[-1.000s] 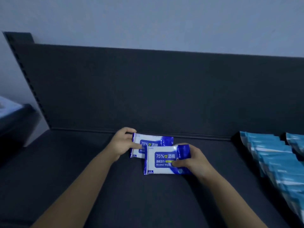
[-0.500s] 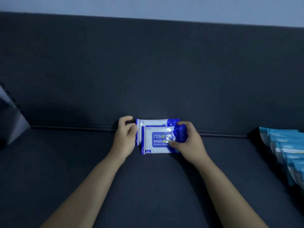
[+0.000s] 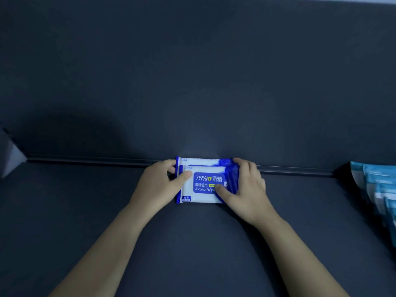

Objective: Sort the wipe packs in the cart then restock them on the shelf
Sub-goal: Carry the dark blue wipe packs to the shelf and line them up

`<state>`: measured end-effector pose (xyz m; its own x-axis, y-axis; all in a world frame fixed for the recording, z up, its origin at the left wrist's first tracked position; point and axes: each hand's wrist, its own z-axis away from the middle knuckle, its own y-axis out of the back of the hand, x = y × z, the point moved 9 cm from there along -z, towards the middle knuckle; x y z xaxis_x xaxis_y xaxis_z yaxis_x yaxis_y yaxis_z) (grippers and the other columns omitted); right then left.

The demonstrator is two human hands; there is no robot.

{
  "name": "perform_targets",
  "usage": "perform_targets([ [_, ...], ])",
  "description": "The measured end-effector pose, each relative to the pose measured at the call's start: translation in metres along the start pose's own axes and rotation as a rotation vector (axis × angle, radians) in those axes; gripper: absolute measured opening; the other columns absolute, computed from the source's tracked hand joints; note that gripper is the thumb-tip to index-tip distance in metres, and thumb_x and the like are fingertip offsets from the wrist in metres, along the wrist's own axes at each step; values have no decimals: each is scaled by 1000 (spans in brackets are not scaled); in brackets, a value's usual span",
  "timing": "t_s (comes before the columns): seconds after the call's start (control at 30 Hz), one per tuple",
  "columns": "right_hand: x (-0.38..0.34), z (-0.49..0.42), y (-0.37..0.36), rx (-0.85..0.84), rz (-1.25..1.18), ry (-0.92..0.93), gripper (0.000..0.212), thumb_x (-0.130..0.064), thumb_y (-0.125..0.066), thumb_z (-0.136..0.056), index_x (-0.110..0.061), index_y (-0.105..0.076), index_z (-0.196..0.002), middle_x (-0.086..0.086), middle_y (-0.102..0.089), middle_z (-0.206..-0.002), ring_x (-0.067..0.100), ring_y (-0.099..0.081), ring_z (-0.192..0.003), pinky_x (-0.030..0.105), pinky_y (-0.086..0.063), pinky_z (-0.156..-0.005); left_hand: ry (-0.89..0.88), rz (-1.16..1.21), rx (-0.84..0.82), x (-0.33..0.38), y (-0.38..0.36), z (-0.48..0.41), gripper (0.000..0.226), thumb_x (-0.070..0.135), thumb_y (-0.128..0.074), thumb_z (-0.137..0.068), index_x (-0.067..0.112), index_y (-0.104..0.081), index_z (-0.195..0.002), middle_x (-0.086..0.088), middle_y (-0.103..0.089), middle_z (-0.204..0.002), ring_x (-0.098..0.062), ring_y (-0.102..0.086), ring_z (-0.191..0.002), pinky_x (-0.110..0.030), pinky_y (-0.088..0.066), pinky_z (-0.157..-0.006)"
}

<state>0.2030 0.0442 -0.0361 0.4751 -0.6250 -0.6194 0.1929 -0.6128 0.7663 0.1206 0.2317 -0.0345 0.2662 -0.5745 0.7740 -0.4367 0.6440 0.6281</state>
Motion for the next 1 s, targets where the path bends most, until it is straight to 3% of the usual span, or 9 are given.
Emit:
perform_targets([
  [0.13, -7, 4, -4, 1, 96, 50, 88, -66, -45, -71, -18, -25, -143, -7, -30, -140, 11, -31, -129, 23, -17, -96, 21, 47, -51, 0, -4, 1, 25, 25, -61, -90, 25, -60, -115, 19, -63, -93, -7, -64, -84, -22, -50, -77],
  [0.27, -10, 3, -1, 24, 150, 92, 88, -65, -45, -69, -18, -28, -141, -6, -28, -139, 10, -30, -129, 22, -19, -94, -28, 40, -12, 2, 3, 1, 28, 27, -66, -86, 26, -56, -112, 21, -61, -93, 6, -61, -75, -8, -45, -66],
  [0.4, -16, 8, 3, 23, 217, 127, 86, -64, -55, -76, -17, -27, -143, -5, -29, -141, 14, -33, -129, 27, -28, -102, -150, -181, 70, 12, 10, 8, 31, 34, -61, -88, 22, -58, -116, 11, -62, -108, -9, -59, -86, -29, -50, -77],
  [0.5, -23, 14, 15, 11, 227, 122, 78, -62, -54, -81, -20, -32, -142, -6, -35, -140, 15, -41, -126, 31, -39, -100, -281, -444, 166, 32, 16, 20, 37, 43, -54, -89, 18, -57, -116, 4, -63, -106, -18, -58, -95, -33, -48, -80],
  [0.67, -33, 57, 64, -33, 413, 8, 66, -59, -51, -85, -27, -36, -140, -6, -44, -137, 17, -46, -124, 30, -41, -90, -408, -655, 94, 72, 6, 46, 46, 52, -42, -93, 21, -51, -126, 5, -58, -120, -20, -52, -108, -31, -39, -90],
  [0.83, -29, 166, 140, 154, 713, -121, 67, -52, -50, -86, -24, -31, -144, 1, -42, -139, 26, -46, -122, 37, -40, -96, -653, -679, 22, 148, -25, 113, 51, 54, -40, -93, 18, -52, -126, 1, -58, -122, -23, -51, -111, -34, -37, -93],
  [1.0, 12, 319, 219, 364, 801, -431, 66, -43, -62, -78, -17, -47, -136, 9, -56, -130, 32, -55, -115, 44, -49, -85, -961, -594, -50, 260, -81, 225, 50, 56, -41, -91, 18, -53, -121, -2, -59, -120, -25, -51, -112, -36, -38, -91],
])
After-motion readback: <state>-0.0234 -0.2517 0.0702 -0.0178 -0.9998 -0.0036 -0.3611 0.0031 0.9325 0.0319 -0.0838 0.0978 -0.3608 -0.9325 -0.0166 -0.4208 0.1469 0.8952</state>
